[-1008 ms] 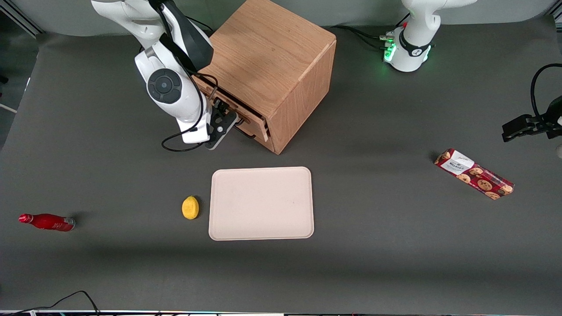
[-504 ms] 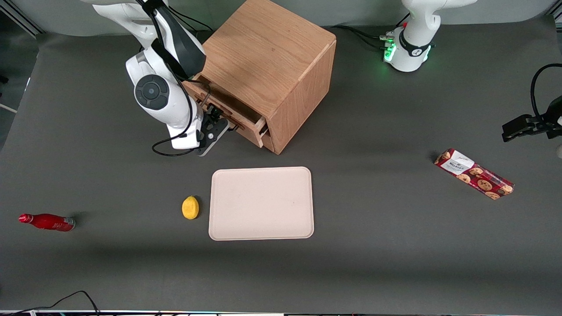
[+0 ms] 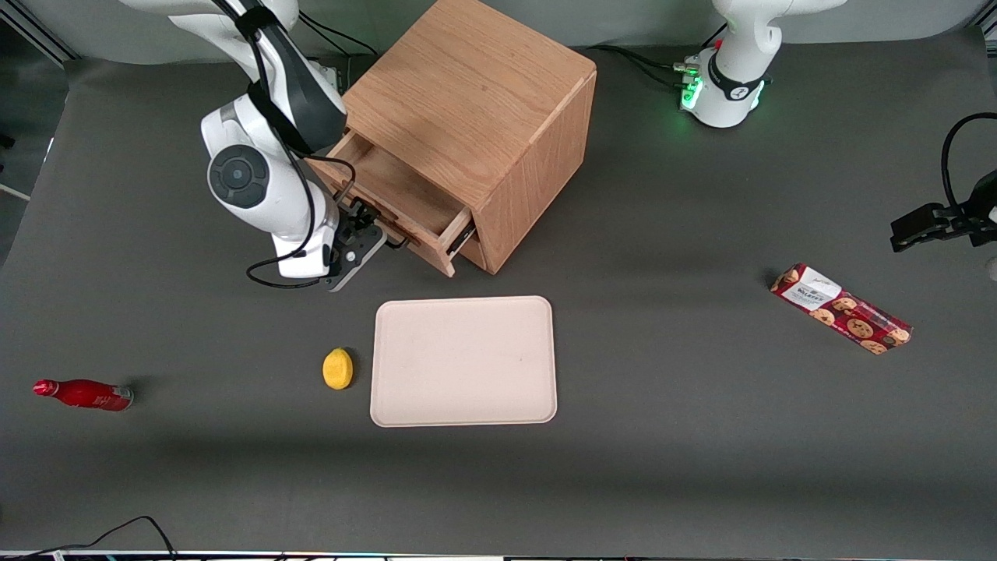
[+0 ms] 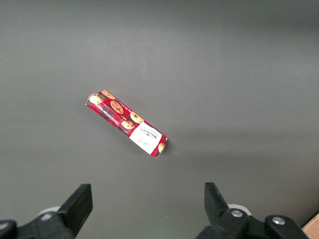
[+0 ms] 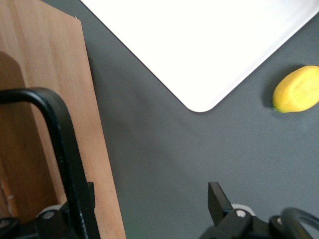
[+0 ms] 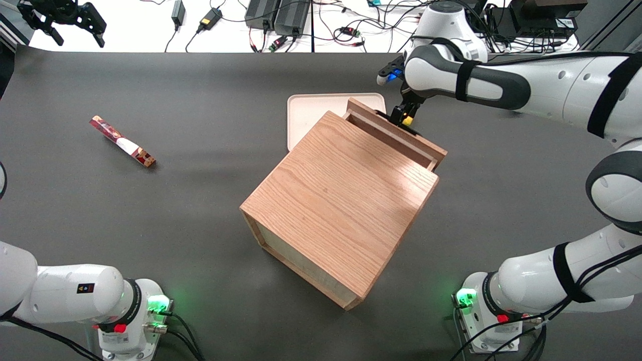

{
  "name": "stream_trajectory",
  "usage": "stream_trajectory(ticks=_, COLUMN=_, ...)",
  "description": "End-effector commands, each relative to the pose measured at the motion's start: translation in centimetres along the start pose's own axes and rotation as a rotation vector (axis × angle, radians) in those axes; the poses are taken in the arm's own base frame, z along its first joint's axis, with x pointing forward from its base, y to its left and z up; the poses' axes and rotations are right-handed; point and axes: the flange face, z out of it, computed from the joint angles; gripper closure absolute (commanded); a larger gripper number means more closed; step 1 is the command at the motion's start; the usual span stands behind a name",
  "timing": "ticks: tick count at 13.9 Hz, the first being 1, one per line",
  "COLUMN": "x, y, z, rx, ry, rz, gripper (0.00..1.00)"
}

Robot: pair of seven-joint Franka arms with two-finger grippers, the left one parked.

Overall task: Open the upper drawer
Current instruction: 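Pull the handle outward with the right gripper, sliding the drawer open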

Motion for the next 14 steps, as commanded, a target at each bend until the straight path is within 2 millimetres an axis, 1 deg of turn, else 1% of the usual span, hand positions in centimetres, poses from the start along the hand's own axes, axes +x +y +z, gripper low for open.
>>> stream_trajectory(ticks=1, x=-0.5, y=1.7, z=-0.6, rx=-0.008, ry=0.015, rz=-0.012, gripper=0.0)
stream_trajectory(ticks=4, x=-0.7, y=4.4, z=-1.3, rx=-0.019, ry=0.044, rz=0.03, gripper=0.0)
stream_trajectory(ticks=11, x=-0.7, y=8.2, z=-1.6, rx=-0.026, ry=0.088, rz=0.085, gripper=0.0)
stream_trajectory(ticks=14, x=-1.1, y=10.0, z=-1.4, rx=-0.039, ry=0.108, rz=0.111, gripper=0.0)
